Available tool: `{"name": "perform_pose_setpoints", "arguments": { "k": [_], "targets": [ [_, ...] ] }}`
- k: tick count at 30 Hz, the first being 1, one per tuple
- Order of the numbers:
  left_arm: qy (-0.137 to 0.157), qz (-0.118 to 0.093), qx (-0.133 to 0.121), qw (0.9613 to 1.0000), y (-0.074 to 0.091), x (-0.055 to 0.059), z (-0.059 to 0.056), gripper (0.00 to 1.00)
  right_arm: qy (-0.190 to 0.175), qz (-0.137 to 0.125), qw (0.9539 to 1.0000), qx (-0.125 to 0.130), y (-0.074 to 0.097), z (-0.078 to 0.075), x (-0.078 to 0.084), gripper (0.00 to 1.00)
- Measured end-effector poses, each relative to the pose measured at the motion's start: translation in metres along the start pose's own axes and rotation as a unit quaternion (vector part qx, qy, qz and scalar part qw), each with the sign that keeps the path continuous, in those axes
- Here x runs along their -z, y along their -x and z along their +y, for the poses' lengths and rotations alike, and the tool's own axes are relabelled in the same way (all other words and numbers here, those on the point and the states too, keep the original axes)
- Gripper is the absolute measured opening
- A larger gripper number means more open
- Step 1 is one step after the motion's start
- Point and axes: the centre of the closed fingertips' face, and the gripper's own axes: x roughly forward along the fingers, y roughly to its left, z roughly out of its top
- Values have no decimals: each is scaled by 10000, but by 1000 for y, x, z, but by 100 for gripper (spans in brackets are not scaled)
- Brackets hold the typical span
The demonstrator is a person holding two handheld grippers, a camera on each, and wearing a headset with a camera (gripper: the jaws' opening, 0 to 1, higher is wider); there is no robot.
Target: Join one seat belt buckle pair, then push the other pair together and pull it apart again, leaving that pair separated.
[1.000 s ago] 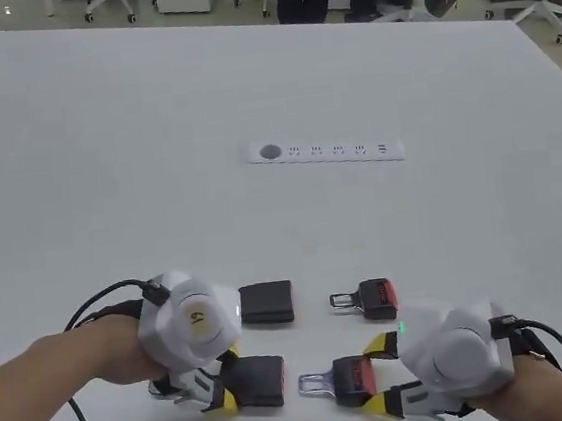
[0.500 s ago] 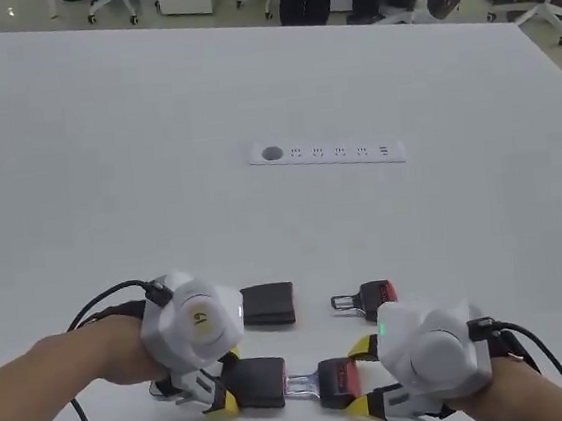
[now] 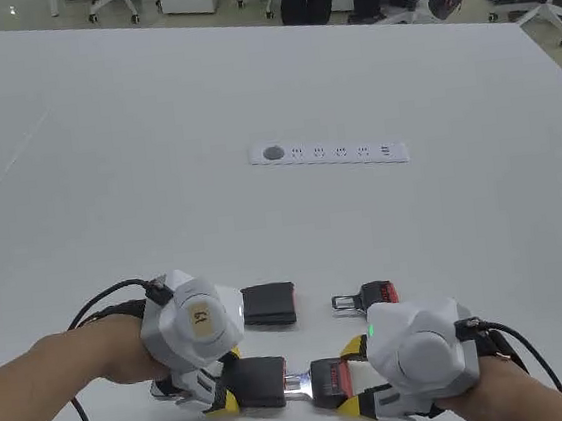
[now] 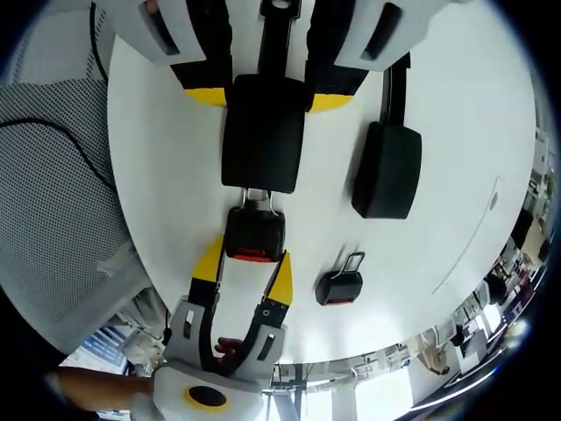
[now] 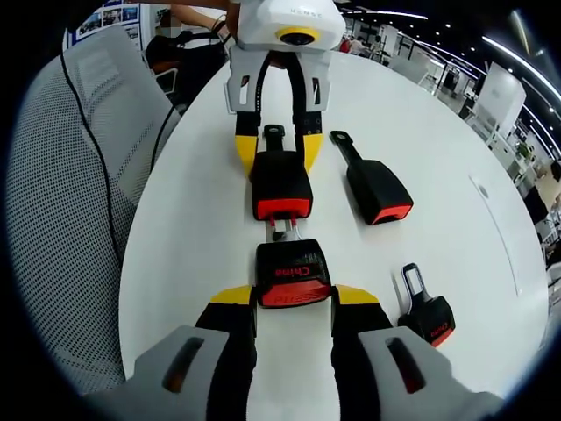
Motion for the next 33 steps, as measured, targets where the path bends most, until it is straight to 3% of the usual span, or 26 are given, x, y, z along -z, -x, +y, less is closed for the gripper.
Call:
{"name": "perform_pose_setpoints", "arguments": {
  "k": [12, 33],
  "targets": [
    [-4, -60, -14, 10000, 0, 1, 1, 32, 60, 45, 10000, -20, -1, -2, -3, 31],
    [-37, -211, -62, 9998, 0, 1, 0, 32, -38, -115, 9999, -59, -3, 1, -3, 30]
  ]
}}
